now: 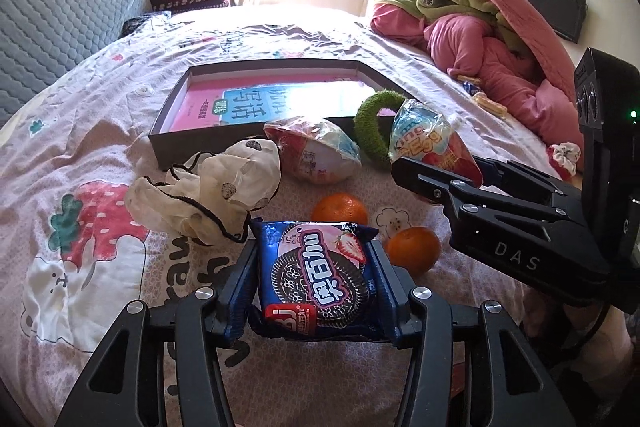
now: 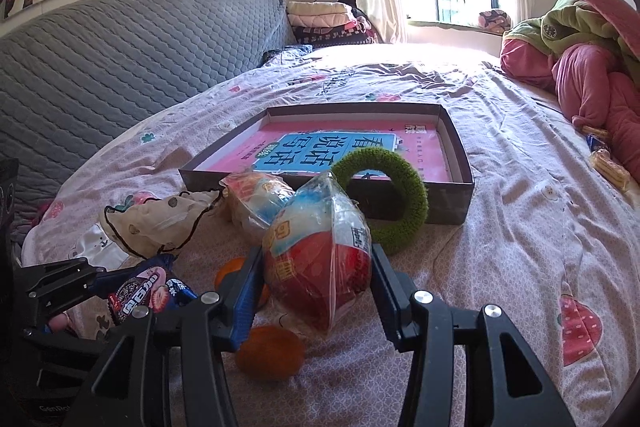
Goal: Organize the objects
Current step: 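Close the left tool on the blue snack pack while the right tool grasps the candy egg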
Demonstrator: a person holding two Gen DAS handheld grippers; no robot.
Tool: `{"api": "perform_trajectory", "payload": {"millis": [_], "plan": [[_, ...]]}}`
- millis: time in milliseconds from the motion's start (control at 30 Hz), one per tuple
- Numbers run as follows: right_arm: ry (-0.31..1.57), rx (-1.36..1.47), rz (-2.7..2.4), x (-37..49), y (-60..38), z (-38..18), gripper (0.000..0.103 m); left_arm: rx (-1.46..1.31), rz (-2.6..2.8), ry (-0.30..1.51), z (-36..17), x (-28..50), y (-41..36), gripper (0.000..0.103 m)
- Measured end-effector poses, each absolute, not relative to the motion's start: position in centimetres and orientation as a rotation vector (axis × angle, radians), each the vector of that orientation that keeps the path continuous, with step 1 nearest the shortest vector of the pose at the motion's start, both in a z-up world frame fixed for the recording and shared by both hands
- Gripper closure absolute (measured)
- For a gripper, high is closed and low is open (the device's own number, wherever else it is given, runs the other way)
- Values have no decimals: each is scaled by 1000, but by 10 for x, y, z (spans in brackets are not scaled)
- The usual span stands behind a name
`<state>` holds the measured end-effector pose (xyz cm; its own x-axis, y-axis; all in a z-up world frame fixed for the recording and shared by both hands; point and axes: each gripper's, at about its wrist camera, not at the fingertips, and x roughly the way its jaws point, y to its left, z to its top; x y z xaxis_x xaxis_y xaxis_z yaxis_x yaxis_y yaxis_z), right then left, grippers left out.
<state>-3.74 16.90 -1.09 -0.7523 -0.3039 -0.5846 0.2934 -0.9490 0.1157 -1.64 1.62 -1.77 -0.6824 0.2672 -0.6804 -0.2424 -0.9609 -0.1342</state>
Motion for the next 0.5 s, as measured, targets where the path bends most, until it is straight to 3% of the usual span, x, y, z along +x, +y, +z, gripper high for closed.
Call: {"api": "perform_trajectory", "payload": {"millis": [500], "plan": [[-89, 837, -2709, -31, 182, -2, 52, -987, 2703, -41, 15, 5, 21, 49]]}}
